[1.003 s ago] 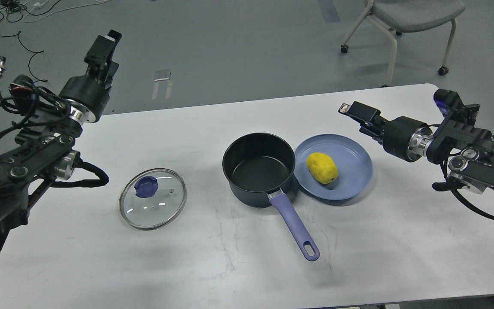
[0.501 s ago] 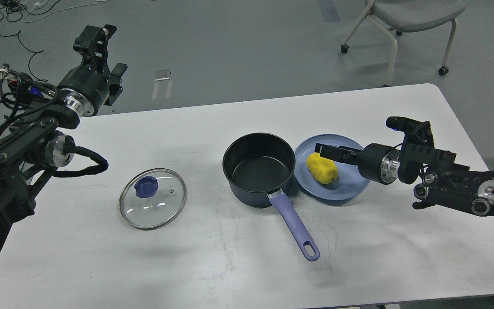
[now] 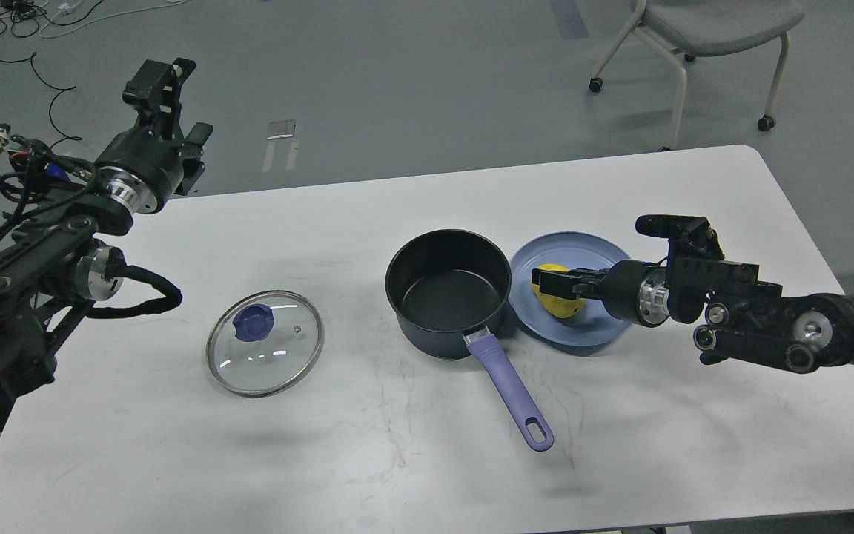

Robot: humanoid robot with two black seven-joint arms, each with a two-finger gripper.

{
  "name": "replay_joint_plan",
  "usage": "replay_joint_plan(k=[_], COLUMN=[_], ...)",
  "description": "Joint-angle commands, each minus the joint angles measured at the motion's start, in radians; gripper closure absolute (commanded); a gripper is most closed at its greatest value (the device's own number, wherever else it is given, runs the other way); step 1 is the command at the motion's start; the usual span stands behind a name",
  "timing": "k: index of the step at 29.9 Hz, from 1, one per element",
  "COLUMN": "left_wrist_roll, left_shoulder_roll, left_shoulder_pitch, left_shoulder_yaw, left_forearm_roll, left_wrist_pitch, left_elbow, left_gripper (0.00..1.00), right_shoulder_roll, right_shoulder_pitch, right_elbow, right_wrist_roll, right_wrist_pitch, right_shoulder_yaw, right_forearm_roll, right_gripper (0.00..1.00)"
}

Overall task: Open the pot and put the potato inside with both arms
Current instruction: 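Reach the right gripper to the yellow potato and grasp it, then lift the yellow potato up off the blue plate with the right gripper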

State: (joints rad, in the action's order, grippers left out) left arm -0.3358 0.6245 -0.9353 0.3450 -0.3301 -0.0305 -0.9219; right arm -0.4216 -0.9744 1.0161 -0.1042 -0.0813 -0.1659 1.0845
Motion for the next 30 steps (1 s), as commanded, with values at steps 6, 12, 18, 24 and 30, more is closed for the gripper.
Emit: replay_joint_plan(k=[6, 12, 18, 24, 30], left_wrist_roll=[0.0, 0.0, 0.0, 0.0, 0.0], left_shoulder_roll=[0.0, 0.0, 0.0, 0.001, 0.001], left_shoulder_pitch=[0.007, 0.021, 0.024, 0.024, 0.021], left_shoulder_yaw=[-0.004, -0.004, -0.004, -0.006, -0.004], left_forearm_roll=[-0.003, -0.003, -0.003, -0.004, -0.004], left_wrist_pitch=[0.0, -0.003, -0.005, -0.003, -0.003], left_elbow=[0.0, 0.002, 0.006, 0.008, 0.006], left_gripper=[0.02, 0.02, 0.02, 0.02, 0.02], right_shoulder_roll=[0.0, 0.007, 0.012, 0.004, -0.057], right_shoulder_pitch=[-0.006, -0.004, -0.006, -0.018, -0.11], right_elbow=[-0.005, -0.008, -0.016, -0.01, 0.033], right_wrist_roll=[-0.003, -0.017, -0.032, -0.034, -0.054], right_wrist_pitch=[0.0, -0.003, -0.006, -0.006, -0.003], right_shoulder_yaw=[-0.053, -0.052, -0.054, -0.05, -0.043], right_forearm_roll=[0.0, 0.0, 0.0, -0.003, -0.009], right_gripper=[0.41, 0.41, 0.55, 0.61, 0.61])
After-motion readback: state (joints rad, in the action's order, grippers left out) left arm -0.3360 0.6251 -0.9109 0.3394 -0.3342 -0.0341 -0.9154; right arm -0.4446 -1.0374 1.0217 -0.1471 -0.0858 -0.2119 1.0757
